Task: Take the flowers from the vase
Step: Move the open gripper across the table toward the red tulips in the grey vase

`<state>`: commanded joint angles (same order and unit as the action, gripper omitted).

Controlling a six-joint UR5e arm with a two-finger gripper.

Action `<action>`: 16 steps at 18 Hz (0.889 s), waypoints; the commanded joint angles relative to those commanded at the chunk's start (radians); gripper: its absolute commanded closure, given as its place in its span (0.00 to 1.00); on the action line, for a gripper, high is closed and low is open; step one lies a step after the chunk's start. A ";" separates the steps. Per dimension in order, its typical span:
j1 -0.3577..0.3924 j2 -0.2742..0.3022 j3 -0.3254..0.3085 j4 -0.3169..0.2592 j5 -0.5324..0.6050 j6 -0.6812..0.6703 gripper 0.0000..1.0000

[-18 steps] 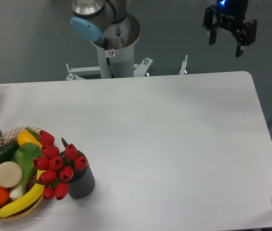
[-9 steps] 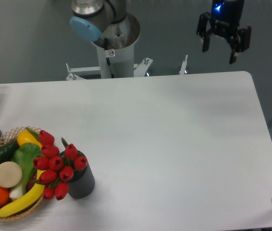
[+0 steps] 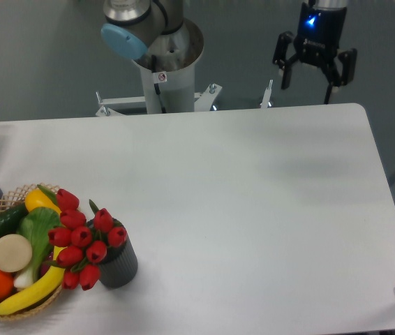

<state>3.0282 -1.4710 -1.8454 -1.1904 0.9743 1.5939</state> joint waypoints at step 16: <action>-0.183 -0.068 -0.094 0.199 -0.192 -0.203 0.00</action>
<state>2.8456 -1.5386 -1.9389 -0.9910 0.7828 1.3913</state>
